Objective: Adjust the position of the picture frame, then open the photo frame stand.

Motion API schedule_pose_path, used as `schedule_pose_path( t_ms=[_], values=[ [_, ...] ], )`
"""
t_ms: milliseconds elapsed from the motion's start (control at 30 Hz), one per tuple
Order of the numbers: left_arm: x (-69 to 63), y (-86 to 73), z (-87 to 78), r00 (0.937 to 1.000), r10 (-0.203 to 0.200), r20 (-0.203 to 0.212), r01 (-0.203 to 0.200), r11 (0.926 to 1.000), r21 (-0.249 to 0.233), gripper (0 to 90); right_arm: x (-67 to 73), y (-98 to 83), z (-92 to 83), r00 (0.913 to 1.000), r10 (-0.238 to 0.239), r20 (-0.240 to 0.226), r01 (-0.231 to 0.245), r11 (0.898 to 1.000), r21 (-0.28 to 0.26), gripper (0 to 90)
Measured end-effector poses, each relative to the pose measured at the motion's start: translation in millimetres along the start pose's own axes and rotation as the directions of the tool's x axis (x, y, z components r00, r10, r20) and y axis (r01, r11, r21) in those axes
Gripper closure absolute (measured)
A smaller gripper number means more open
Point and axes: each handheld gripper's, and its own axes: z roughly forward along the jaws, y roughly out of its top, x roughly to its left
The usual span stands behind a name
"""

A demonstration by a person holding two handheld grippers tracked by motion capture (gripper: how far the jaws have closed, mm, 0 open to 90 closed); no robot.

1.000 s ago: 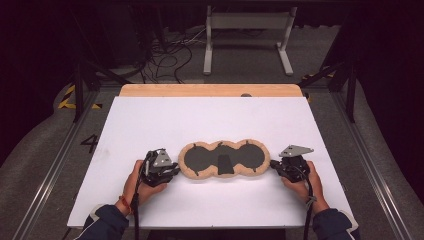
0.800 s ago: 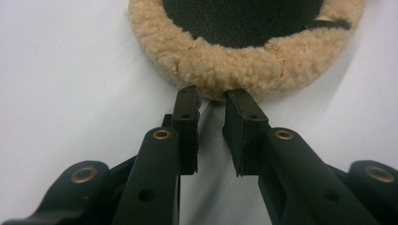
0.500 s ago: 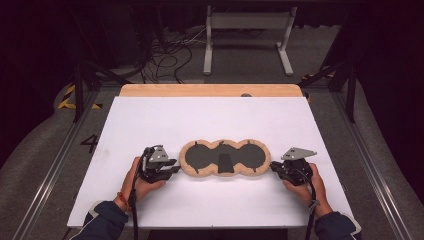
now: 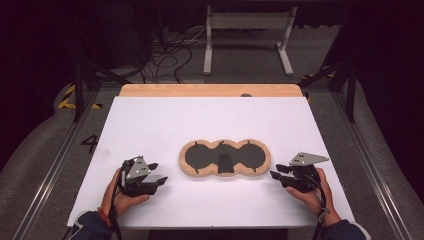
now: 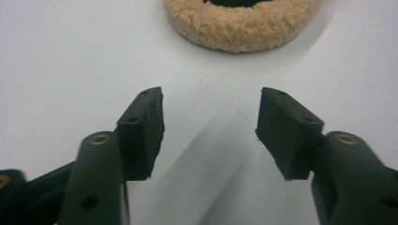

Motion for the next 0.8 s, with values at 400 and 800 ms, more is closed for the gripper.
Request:
schedule_pose_path(
  t_ms=[400,800],
  values=[
    [-1.3,-27.6,-23.3,0.9974,-0.07,-0.017,0.07,0.9974,0.017,25.2,23.2,-5.0,-1.0,0.9973,0.004,-0.073,-0.003,1.0,0.014,51.6],
    [-3.9,-24.7,-22.5,0.9979,-0.064,-0.013,0.064,0.998,0.0,22.2,42.7,3.5,13.6,0.9929,-0.043,-0.111,0.045,0.999,0.021,56.7]
  ],
)
